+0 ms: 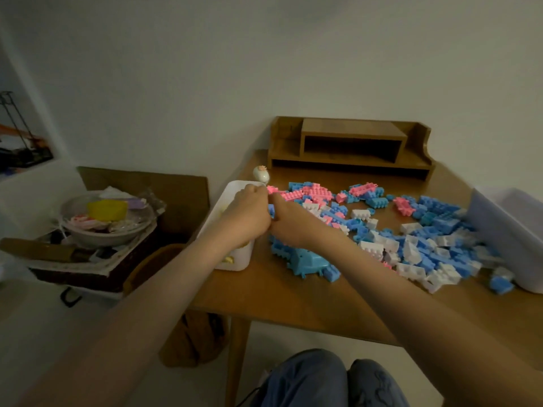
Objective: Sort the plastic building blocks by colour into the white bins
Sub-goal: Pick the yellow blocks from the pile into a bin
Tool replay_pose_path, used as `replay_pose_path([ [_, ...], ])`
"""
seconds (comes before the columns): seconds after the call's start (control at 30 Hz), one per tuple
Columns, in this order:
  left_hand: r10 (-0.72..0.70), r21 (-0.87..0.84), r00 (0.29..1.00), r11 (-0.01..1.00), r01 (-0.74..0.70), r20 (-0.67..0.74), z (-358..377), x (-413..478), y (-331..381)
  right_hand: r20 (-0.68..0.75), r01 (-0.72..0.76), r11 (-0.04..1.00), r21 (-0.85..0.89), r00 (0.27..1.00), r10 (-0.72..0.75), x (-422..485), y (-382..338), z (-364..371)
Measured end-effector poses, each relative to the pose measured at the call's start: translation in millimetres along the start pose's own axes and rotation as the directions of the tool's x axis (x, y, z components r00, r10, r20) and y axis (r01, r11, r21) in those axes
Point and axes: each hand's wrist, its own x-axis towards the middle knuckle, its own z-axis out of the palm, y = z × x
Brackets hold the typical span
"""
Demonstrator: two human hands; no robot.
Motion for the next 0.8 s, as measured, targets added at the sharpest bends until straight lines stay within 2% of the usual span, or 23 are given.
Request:
replay_pose_path([
  [0.1, 0.041, 0.029, 0.998, 0.999, -0.039, -0.054, 3, 1, 40, -0.059, -0.033, 0.999, -0.040, 0.998, 0.030, -9, 23, -23],
  [0.2, 0.013, 0.080, 1.000, 0.997, -0.016, 0.028, 9, 13, 83, -0.073, -0.148, 0.974, -0.173, 0.988, 0.138, -17, 47, -42],
  [0.27, 0.063, 0.081, 0.995, 0.994, -0.069, 0.082, 16, 17, 109, -0.096, -0.210, 0.942, -0.263, 0.977, 0.192, -24, 69, -53],
  [0.33, 0.160, 0.079, 0.976, 0.982, -0.173, 0.148, 24, 18, 127, -0.147, -0.259, 0.935, -0.243, 0.962, 0.228, -33, 94, -63],
  [0.43, 0.218, 0.067, 0.941, 0.968, -0.242, 0.258, 35, 18, 150, -0.206, -0.363, 0.904, -0.226, 0.925, 0.320, -49, 133, -74],
  [0.53, 0.257, 0.010, 0.920, 0.962, -0.272, 0.297, 45, 19, 180, -0.360, -0.493, 0.824, -0.280, 0.849, 0.386, -67, 165, -88],
  [0.63, 0.322, -0.029, 0.896, 0.944, -0.329, 0.305, 57, 21, 207, -0.535, -0.601, 0.725, -0.336, 0.755, 0.379, -85, 186, -104],
  [0.8, 0.404, -0.016, 0.870, 0.909, -0.417, 0.283, 67, 21, 229, -0.584, -0.661, 0.592, -0.460, 0.728, 0.359, -109, 219, -122],
])
